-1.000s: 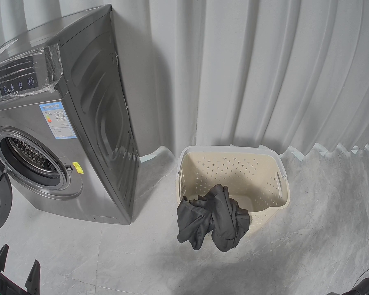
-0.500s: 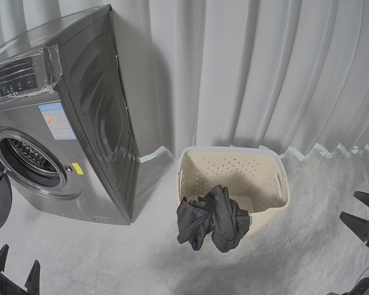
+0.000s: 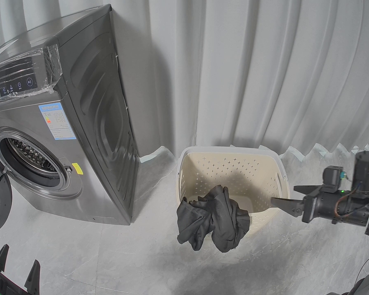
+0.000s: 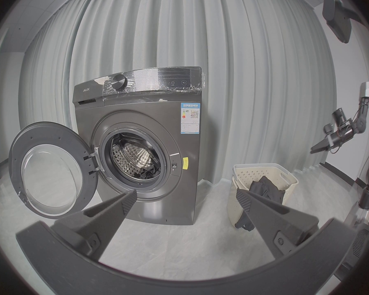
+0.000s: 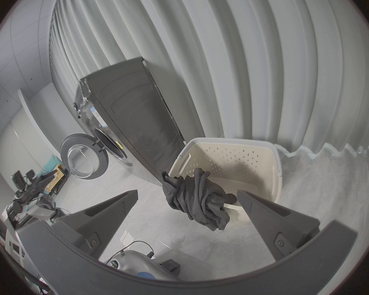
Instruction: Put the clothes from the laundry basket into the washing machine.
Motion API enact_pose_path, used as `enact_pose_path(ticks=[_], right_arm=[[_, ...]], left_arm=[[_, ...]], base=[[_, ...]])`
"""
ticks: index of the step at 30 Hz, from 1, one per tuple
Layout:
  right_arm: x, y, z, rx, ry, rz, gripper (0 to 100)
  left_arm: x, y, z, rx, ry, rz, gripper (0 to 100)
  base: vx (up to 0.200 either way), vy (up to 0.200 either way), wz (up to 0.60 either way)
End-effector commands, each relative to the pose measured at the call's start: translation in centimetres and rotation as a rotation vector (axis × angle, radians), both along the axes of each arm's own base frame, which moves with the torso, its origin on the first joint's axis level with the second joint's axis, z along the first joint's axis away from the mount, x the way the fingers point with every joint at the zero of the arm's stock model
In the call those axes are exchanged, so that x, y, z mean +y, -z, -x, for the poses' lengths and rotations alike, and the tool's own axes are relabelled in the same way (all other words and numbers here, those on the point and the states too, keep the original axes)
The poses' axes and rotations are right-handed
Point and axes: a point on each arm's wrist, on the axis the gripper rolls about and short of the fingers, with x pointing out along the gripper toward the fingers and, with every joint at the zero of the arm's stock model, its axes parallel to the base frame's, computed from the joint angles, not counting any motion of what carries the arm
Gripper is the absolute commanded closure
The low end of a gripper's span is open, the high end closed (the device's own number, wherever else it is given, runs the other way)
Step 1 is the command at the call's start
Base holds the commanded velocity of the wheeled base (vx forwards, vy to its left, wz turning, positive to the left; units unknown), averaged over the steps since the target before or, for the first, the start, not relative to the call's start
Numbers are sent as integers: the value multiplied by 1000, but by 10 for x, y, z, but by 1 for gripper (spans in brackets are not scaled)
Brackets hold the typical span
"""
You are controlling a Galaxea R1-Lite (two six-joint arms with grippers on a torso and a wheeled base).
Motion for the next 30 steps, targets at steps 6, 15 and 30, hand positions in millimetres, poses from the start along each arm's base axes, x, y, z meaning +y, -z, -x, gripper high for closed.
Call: enact_pose_path(ticks=[6, 15, 30], right_arm=[[50, 82, -79, 129, 64, 63, 0], [70, 108, -116, 146, 133, 65, 0], [90, 150, -142, 166, 140, 56, 0]], left_arm=[[0, 5, 0, 1, -1, 2, 0], [0, 5, 0, 0, -1, 1, 0], [0, 5, 0, 1, -1, 1, 0]], base=[[0, 0, 0], [0, 0, 0], [0, 0, 0]])
